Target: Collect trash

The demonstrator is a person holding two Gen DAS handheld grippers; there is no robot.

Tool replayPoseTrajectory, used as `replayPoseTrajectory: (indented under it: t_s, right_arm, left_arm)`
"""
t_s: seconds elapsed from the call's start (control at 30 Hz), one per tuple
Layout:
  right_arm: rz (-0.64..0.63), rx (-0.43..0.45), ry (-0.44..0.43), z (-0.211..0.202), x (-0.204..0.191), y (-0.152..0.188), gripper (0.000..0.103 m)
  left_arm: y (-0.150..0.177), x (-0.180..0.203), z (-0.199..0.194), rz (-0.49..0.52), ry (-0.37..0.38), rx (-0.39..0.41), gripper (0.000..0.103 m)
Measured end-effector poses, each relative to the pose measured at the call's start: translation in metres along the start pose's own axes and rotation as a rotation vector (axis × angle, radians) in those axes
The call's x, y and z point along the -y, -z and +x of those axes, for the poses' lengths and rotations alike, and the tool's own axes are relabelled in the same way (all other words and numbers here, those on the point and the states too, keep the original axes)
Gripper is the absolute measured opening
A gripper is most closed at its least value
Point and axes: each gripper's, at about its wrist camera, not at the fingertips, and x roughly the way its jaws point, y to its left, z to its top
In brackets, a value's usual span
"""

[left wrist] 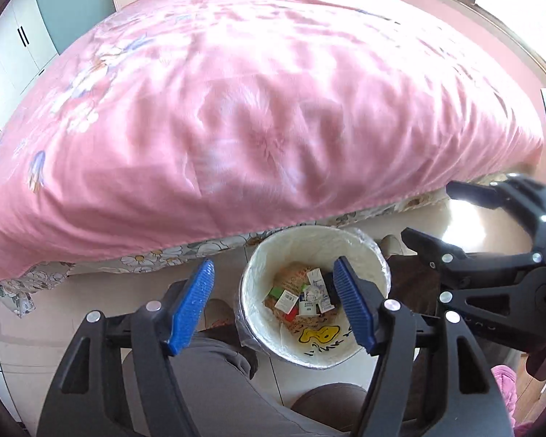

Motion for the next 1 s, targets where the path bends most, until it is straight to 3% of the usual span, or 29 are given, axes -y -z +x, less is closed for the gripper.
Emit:
replayPoseTrajectory:
  t_s: [0.2,0.37,0.77,0.93,1.0]
  right_arm:
    - [0.004,0.14,0.003,-0.078,0.001,-0.013,0.081]
    - [-0.045,0.21,0.039,-0.125,-0.01,-0.003,0.085]
    - [-0.023,0.236,-0.026,-0.174,-0.023,0.051,0.086]
    - [0.018,0.273,0.002,-0.191,-0.026,0.068,0.086]
    - [0.05,0.307,0.051,-0.199,-0.026,0.075,0.086]
  left_arm:
    - [-0.007,-0.002,-0.069,-0.017,0.0,0.147,0.079]
    - [-0.002,0.007,-0.11,-0.003,-0.023,0.222,0.09]
    - [0.033,0.022,-0.164,0.051,-0.102,0.331,0.095]
    - [0.048,0.032,-0.175,0.07,-0.109,0.36,0.096]
    - [0.055,0.037,-0.177,0.082,-0.119,0.37,0.096]
